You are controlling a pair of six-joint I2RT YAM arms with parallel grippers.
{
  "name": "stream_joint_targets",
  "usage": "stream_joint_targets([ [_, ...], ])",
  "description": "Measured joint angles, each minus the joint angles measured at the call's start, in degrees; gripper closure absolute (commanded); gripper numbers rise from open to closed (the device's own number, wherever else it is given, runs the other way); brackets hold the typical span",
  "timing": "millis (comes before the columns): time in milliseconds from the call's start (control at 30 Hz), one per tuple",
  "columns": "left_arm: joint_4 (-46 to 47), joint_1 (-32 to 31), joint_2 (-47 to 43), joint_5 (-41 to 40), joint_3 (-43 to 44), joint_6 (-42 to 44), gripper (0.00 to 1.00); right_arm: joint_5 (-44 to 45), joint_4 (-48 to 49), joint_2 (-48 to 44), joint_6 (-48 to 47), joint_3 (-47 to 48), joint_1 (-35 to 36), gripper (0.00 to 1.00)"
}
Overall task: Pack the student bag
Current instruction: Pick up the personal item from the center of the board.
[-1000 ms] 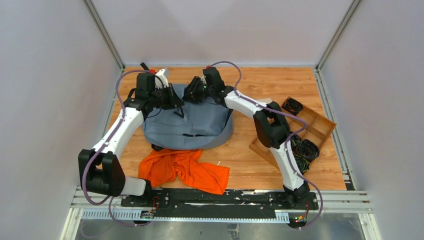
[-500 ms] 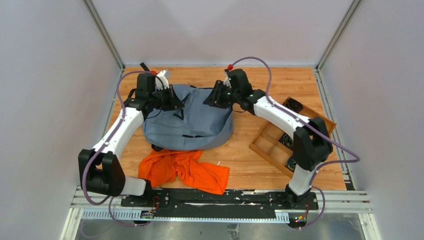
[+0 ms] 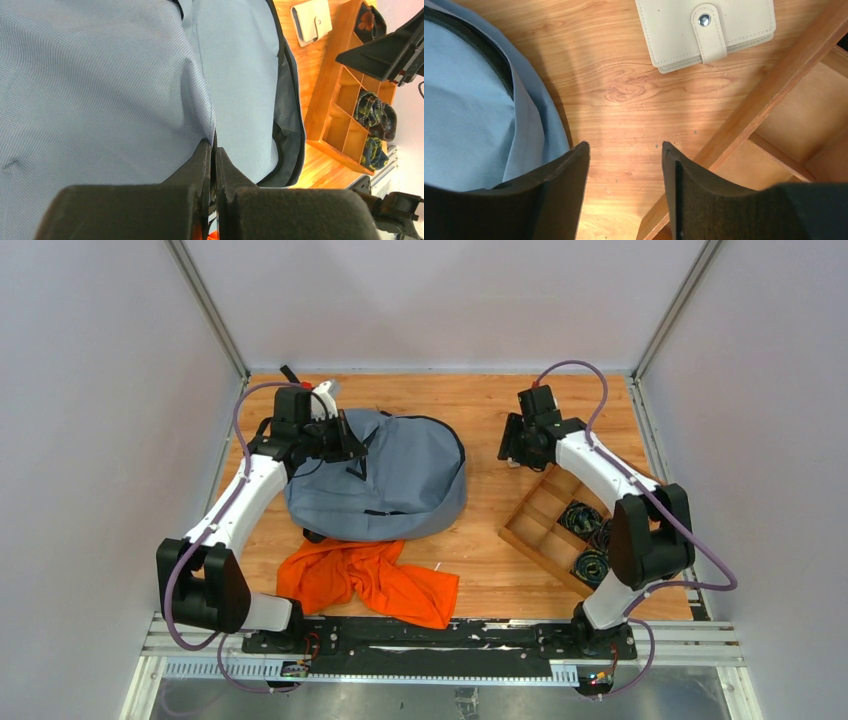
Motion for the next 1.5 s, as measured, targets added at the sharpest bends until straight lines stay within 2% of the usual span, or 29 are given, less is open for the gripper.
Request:
stream_joint_targets([
  [167, -0.57, -0.04, 0.00, -0.42, 0.00, 0.46, 1.00, 3.80, -1.81, 0.98, -2.99, 1.55, -0.46, 0.31],
  [367, -0.55, -0.04, 0.00, -0.24, -0.02, 0.42, 1.00, 5.68, -4.26, 12.02, -3.98, 12.17, -5.16, 0.28],
  [533, -0.55, -0.04, 0.00, -0.22, -0.07, 0.39, 1.00, 5.84, -7.17, 22.08, -4.07, 20.70, -6.45, 0.38],
  [633, -0.50, -0.04, -0.07, -0.15, -0.50, 0.39, 1.00, 5.79, -8.57, 25.70, -4.66, 23.32, -6.45, 0.40],
  [867, -0.37, -0.04, -0.09, 0.00, -0.87, 0.35, 1.00, 2.95, -9.51, 27.43, -6.34, 24.37, -8.00, 0.43],
  [1033, 0.00, -0.04, -0.07, 0.74, -1.14, 0.11, 1.00, -2.69, -9.25, 27.47, -10.38, 24.33, -8.63, 0.59],
  [1100, 0.17, -0.04, 0.00, 0.87, -1.14, 0.07, 1.00, -4.92, -9.18, 27.63, -12.92, 24.44, -8.55, 0.60],
  [1200, 0.17, -0.04, 0.00, 0.94, -1.14, 0.07, 1.00, -5.92, -11.58, 29.14, -17.05, 27.10, -6.99, 0.58],
  [1367, 0.15, -0.04, 0.00, 0.98, -1.18, 0.17, 1.00, -0.87, -15.13, 30.01, -21.40, 28.87, -0.87, 0.53],
  [1500, 0.24, -0.04, 0.02, 1.25, -1.51, 0.15, 1.00, -0.42, -14.86, 26.40, -21.81, 24.20, 1.97, 0.40],
])
